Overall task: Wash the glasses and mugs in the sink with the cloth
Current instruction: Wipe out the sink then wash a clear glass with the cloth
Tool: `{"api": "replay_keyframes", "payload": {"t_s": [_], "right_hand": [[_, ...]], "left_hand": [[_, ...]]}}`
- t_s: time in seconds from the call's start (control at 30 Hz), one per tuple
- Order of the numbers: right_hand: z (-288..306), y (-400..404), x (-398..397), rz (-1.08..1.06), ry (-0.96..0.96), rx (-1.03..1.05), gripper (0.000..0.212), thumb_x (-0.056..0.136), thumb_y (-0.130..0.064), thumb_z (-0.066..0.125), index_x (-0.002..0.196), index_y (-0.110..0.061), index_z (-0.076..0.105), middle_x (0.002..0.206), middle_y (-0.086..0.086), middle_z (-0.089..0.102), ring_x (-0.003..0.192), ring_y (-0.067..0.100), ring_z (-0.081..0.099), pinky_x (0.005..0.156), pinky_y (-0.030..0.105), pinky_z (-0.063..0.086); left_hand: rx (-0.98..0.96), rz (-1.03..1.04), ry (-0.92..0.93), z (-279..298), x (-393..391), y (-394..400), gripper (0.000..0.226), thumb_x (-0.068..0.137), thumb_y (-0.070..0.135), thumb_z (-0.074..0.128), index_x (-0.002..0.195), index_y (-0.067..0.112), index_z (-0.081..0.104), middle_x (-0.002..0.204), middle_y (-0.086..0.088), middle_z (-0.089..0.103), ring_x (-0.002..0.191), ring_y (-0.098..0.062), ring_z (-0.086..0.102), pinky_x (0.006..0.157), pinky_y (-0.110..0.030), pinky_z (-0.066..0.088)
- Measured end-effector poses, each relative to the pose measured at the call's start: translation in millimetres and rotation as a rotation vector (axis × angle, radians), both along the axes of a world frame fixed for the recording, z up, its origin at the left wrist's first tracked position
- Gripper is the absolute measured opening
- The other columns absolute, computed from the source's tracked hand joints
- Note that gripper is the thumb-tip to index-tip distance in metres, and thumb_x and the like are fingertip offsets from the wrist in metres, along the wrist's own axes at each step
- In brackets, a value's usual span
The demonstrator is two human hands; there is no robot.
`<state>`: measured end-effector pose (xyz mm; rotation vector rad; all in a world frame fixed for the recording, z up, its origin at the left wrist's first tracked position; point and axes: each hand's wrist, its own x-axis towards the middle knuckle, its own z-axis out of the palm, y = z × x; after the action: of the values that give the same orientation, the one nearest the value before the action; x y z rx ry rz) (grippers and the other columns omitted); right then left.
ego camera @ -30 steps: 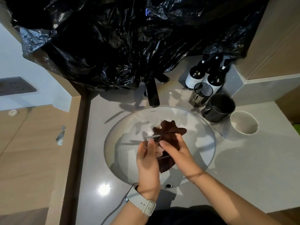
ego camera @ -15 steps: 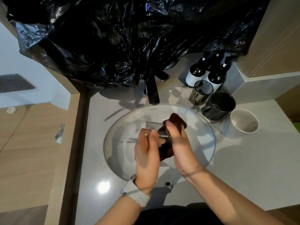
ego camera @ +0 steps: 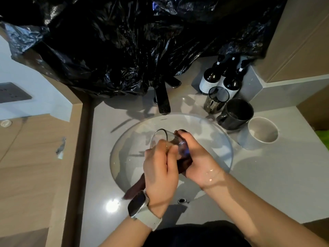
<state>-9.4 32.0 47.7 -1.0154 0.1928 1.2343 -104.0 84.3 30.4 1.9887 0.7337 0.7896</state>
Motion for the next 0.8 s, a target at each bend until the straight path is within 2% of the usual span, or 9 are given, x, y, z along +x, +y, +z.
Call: {"api": "replay_keyframes", "payload": {"t_s": [0.07, 0.13, 0.2, 0.3, 0.4, 0.47, 0.6, 0.73, 0.8], "right_hand": [[4.5, -0.3, 6.3, 0.063, 0.111, 0.012, 0.031, 0.093, -0.036, 0.054, 0.079, -0.010, 0.064, 0.065, 0.004, 0.064, 0.057, 0.015, 0.063, 0.061, 0.025, 0.052], [0.5, -0.4, 2.8, 0.069, 0.011, 0.020, 0.032, 0.091, -0.039, 0.058, 0.096, -0.008, 0.063, 0.080, 0.006, 0.068, 0.072, 0.017, 0.067, 0.077, 0.030, 0.051], [-8.6, -0.1, -8.0, -0.018, -0.204, -0.031, 0.037, 0.088, -0.038, 0.065, 0.116, -0.015, 0.059, 0.098, 0.006, 0.072, 0.089, 0.019, 0.070, 0.085, 0.036, 0.053], [-22.6, -1.4, -19.4, -0.080, -0.711, -0.132, 0.038, 0.083, -0.036, 0.070, 0.116, -0.037, 0.052, 0.106, 0.005, 0.069, 0.097, 0.016, 0.068, 0.088, 0.034, 0.054], [-44.3, -17.4, -12.8, 0.005, -1.147, -0.054, 0.048, 0.076, -0.041, 0.071, 0.117, -0.039, 0.045, 0.114, 0.009, 0.055, 0.108, 0.016, 0.057, 0.094, 0.023, 0.045], [-54.4, -25.9, -3.8, 0.098, -1.282, -0.016, 0.054, 0.076, -0.037, 0.071, 0.123, -0.032, 0.044, 0.120, 0.005, 0.047, 0.116, 0.014, 0.051, 0.101, 0.024, 0.041], [-53.9, -36.5, 11.3, 0.289, -1.256, 0.047, 0.068, 0.078, -0.036, 0.072, 0.134, -0.035, 0.033, 0.131, 0.001, 0.038, 0.126, 0.012, 0.042, 0.106, 0.023, 0.035], [-42.3, -42.7, 20.9, 0.543, -1.116, 0.038, 0.070, 0.080, -0.033, 0.071, 0.130, -0.053, 0.026, 0.135, -0.005, 0.033, 0.126, 0.006, 0.040, 0.101, 0.015, 0.037], [-35.4, -42.7, 21.8, 0.611, -0.992, 0.068, 0.076, 0.081, -0.022, 0.073, 0.135, -0.042, 0.024, 0.136, 0.003, 0.037, 0.122, 0.010, 0.048, 0.094, 0.018, 0.044]], "left_hand": [[0.095, -0.048, -0.003, -3.5, -5.5, 3.9, 0.024, 0.095, 0.030, 0.046, 0.086, 0.010, 0.058, 0.071, 0.019, 0.065, 0.072, -0.015, 0.060, 0.071, -0.039, 0.049], [-0.087, 0.003, -0.007, -0.1, -6.3, 3.5, 0.030, 0.093, 0.038, 0.045, 0.086, 0.011, 0.057, 0.072, 0.020, 0.067, 0.074, -0.008, 0.062, 0.071, -0.032, 0.049], [-0.438, 0.076, -0.040, 8.0, -3.2, 2.1, 0.032, 0.096, 0.041, 0.047, 0.089, 0.011, 0.057, 0.078, 0.005, 0.072, 0.075, -0.011, 0.069, 0.073, -0.032, 0.054], [-0.901, 0.146, -0.047, 11.9, 3.4, 17.8, 0.035, 0.104, 0.025, 0.046, 0.083, 0.000, 0.057, 0.069, -0.011, 0.064, 0.067, -0.018, 0.061, 0.068, -0.028, 0.046], [-1.302, 0.164, 0.002, 12.7, 8.8, 34.8, 0.030, 0.103, 0.017, 0.046, 0.075, 0.009, 0.056, 0.058, 0.000, 0.056, 0.058, -0.012, 0.048, 0.061, -0.024, 0.031], [-1.450, 0.171, 0.067, 15.5, 11.4, 37.7, 0.031, 0.102, 0.015, 0.046, 0.073, 0.013, 0.055, 0.050, 0.005, 0.055, 0.046, -0.006, 0.048, 0.056, -0.023, 0.027], [-1.571, 0.151, 0.062, 21.0, 12.7, 37.2, 0.035, 0.102, 0.014, 0.044, 0.069, 0.017, 0.056, 0.050, 0.007, 0.056, 0.045, -0.005, 0.049, 0.058, -0.022, 0.029], [-1.532, 0.197, 0.014, 14.9, 7.3, 26.1, 0.038, 0.104, 0.016, 0.040, 0.072, 0.016, 0.059, 0.051, 0.007, 0.056, 0.054, -0.008, 0.042, 0.062, -0.025, 0.029], [-1.481, 0.221, -0.043, 10.8, 3.5, 19.3, 0.034, 0.105, 0.017, 0.040, 0.079, 0.014, 0.062, 0.057, 0.005, 0.059, 0.055, -0.009, 0.049, 0.068, -0.025, 0.034]]}}
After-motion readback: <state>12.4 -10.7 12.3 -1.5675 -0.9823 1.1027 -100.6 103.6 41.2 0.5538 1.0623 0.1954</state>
